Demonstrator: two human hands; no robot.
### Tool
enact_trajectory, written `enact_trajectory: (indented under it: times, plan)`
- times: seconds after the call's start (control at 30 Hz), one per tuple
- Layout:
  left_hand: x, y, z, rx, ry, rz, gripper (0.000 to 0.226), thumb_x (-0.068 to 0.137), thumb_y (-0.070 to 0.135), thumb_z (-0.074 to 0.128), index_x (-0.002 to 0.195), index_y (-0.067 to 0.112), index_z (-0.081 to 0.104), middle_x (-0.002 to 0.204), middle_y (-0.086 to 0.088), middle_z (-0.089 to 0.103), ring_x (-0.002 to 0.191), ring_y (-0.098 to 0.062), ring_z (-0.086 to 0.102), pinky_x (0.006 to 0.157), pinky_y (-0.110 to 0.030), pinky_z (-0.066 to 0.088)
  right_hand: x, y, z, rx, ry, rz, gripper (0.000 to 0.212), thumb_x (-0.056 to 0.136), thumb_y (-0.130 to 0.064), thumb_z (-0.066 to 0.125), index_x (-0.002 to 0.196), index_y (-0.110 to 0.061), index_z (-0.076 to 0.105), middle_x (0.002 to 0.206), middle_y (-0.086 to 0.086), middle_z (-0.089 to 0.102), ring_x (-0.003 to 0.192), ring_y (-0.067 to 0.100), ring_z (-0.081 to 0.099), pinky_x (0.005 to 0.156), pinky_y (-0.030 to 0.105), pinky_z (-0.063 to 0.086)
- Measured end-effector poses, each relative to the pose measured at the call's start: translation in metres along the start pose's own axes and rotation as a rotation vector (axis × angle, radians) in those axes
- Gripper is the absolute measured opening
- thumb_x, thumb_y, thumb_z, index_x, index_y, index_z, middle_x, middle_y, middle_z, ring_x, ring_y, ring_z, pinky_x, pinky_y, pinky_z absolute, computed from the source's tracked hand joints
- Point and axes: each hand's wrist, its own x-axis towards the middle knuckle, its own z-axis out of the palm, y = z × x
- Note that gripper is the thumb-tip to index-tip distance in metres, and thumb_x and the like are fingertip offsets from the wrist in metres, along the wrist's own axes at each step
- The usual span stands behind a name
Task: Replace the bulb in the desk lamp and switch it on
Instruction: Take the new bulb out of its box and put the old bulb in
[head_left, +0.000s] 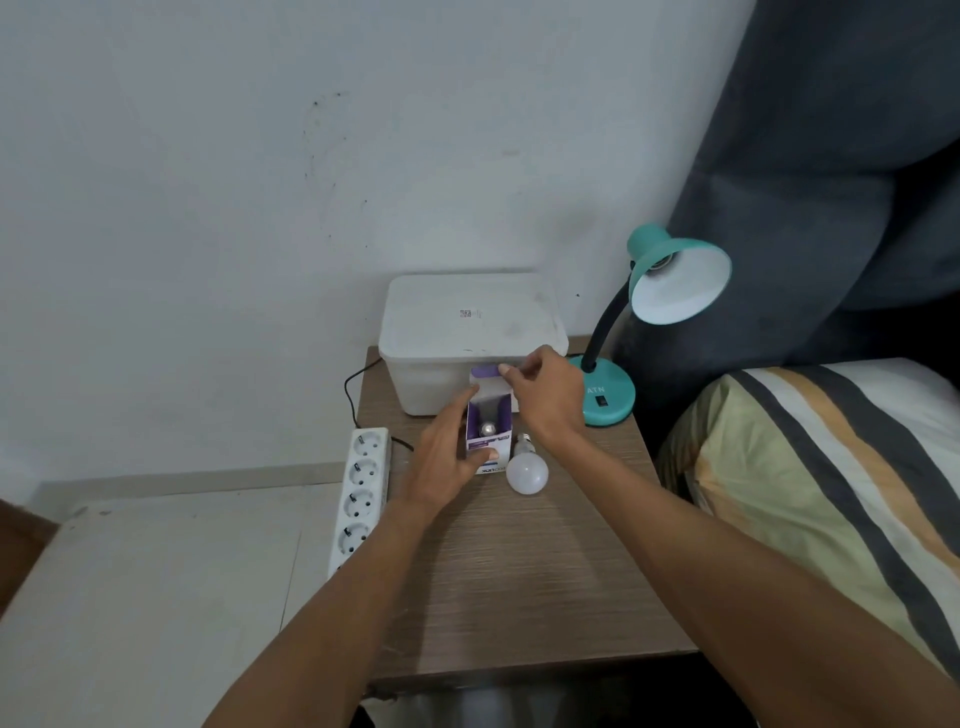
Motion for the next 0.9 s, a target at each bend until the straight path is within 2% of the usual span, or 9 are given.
enact_trajectory:
  times: [0.1, 0.2, 0.27, 0.33, 0.47, 0.57, 0.7, 0.8, 0.9]
  plan:
    - [0.005, -0.002, -0.004, 0.039, -0.020, 0.012, 0.096, 0.077, 0.020, 0.089, 0.157, 0.019, 0.035, 0.146, -0.007, 0.057, 0.130, -0.021, 0.057, 0.108, -0.039, 0.049, -0.002, 0.005, -0.004, -0.050, -0.225, -0.137, 0.013, 0.089, -0.018, 0.072, 0.101, -0.014, 0.072, 0.089, -0.003, 0.072, 0.081, 0.007, 0.065, 0.074, 0.020, 0.054]
    - [0.006, -0.003, -0.004, 0.039, -0.034, 0.005, 0.100, 0.075, 0.018, 0.090, 0.158, 0.020, 0.034, 0.143, -0.005, 0.059, 0.130, -0.018, 0.056, 0.108, -0.031, 0.045, -0.002, 0.008, -0.010, -0.247, -0.524, -0.320, 0.031, 0.085, 0.002, 0.067, 0.110, -0.014, 0.075, 0.100, 0.002, 0.076, 0.091, 0.011, 0.070, 0.083, 0.024, 0.056]
    - [0.007, -0.002, -0.004, 0.027, -0.040, -0.009, 0.102, 0.075, 0.016, 0.090, 0.158, 0.021, 0.032, 0.142, -0.003, 0.059, 0.128, -0.015, 0.056, 0.107, -0.026, 0.044, -0.001, 0.004, -0.010, -0.392, -0.618, -0.429, 0.036, 0.084, 0.005, 0.064, 0.111, -0.015, 0.076, 0.103, 0.005, 0.076, 0.091, 0.014, 0.070, 0.078, 0.024, 0.054]
    - [0.008, -0.002, -0.004, 0.024, -0.048, -0.019, 0.103, 0.074, 0.018, 0.090, 0.159, 0.022, 0.031, 0.139, -0.002, 0.061, 0.126, -0.014, 0.057, 0.106, -0.026, 0.046, 0.002, -0.002, -0.009, -0.517, -0.678, -0.500, 0.035, 0.086, 0.002, 0.063, 0.114, -0.017, 0.075, 0.103, 0.005, 0.076, 0.085, 0.013, 0.066, 0.070, 0.020, 0.045]
    - [0.010, -0.005, -0.003, 0.006, -0.063, -0.038, 0.109, 0.071, 0.019, 0.092, 0.159, 0.028, 0.029, 0.139, -0.002, 0.060, 0.125, -0.017, 0.061, 0.106, -0.040, 0.052, 0.012, -0.012, 0.000, -0.738, -0.813, -0.610, 0.037, 0.087, -0.002, 0.062, 0.114, -0.023, 0.074, 0.095, 0.002, 0.075, 0.083, 0.020, 0.066, 0.068, 0.026, 0.044]
    - [0.010, -0.005, -0.003, -0.016, -0.064, -0.056, 0.112, 0.069, 0.018, 0.094, 0.159, 0.028, 0.030, 0.139, -0.002, 0.059, 0.123, -0.016, 0.063, 0.103, -0.042, 0.054, 0.016, -0.017, 0.003, -0.813, -0.863, -0.655, 0.033, 0.086, -0.003, 0.063, 0.111, -0.022, 0.074, 0.091, 0.002, 0.073, 0.080, 0.022, 0.066, 0.071, 0.032, 0.050]
    - [0.010, -0.007, -0.004, -0.040, -0.058, -0.072, 0.114, 0.066, 0.020, 0.096, 0.159, 0.030, 0.030, 0.140, -0.002, 0.059, 0.122, -0.016, 0.063, 0.103, -0.041, 0.054, 0.016, -0.015, 0.005, -0.789, -0.840, -0.692, 0.033, 0.087, -0.004, 0.063, 0.113, -0.022, 0.071, 0.094, 0.004, 0.072, 0.082, 0.023, 0.066, 0.075, 0.035, 0.054]
    - [0.009, -0.004, -0.005, -0.049, -0.058, -0.075, 0.113, 0.067, 0.018, 0.096, 0.159, 0.029, 0.031, 0.141, -0.003, 0.059, 0.119, -0.013, 0.063, 0.103, -0.036, 0.054, 0.012, -0.004, 0.005, -0.672, -0.791, -0.641, 0.026, 0.091, -0.009, 0.060, 0.114, -0.020, 0.067, 0.101, 0.007, 0.071, 0.090, 0.025, 0.066, 0.076, 0.035, 0.051]
    - [0.010, -0.004, -0.005, -0.057, -0.063, -0.074, 0.112, 0.067, 0.019, 0.095, 0.159, 0.030, 0.031, 0.142, 0.000, 0.059, 0.121, -0.012, 0.064, 0.103, -0.037, 0.055, 0.008, 0.006, 0.002, -0.467, -0.666, -0.544, 0.023, 0.092, -0.015, 0.059, 0.115, -0.017, 0.064, 0.107, 0.005, 0.072, 0.096, 0.023, 0.065, 0.081, 0.036, 0.051]
